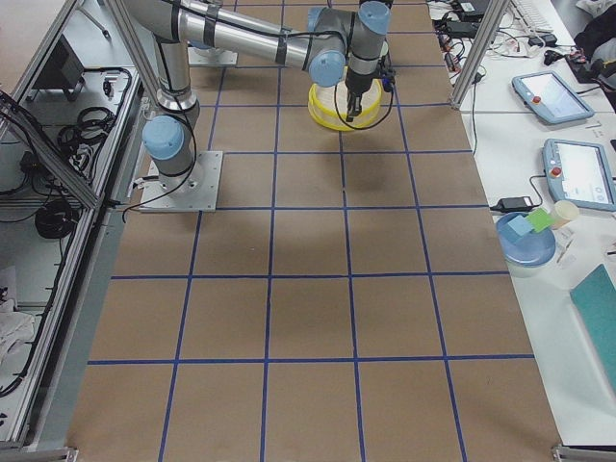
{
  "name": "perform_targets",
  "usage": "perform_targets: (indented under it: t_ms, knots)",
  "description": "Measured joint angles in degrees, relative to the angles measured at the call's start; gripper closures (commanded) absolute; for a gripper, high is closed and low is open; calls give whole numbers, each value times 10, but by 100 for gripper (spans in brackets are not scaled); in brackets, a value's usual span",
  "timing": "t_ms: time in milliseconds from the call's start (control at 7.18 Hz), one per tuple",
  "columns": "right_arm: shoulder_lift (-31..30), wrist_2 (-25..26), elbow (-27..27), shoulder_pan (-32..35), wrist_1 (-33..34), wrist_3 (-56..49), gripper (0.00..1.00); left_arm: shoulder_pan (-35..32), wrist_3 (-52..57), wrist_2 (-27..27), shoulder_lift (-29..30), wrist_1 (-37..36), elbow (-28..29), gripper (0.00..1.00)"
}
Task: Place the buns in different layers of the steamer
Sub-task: 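Lift top steamer tier aside with right gripper while left lifts white bun, then place the white bun into the lower steamer tier with the left gripper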
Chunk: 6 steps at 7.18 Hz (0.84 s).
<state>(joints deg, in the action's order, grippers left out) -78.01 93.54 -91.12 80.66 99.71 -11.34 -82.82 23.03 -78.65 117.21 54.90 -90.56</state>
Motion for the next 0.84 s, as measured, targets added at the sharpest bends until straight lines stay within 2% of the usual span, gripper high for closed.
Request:
perform_targets:
  t_ms: [418,835]
  knots:
    - [0,15,8,-89,0,-119,100,-68,-79,3,-31,1,18,100]
    - [-1,18,8,-99,-5,-133,100,-154,-124,7,-22,-36,14,100]
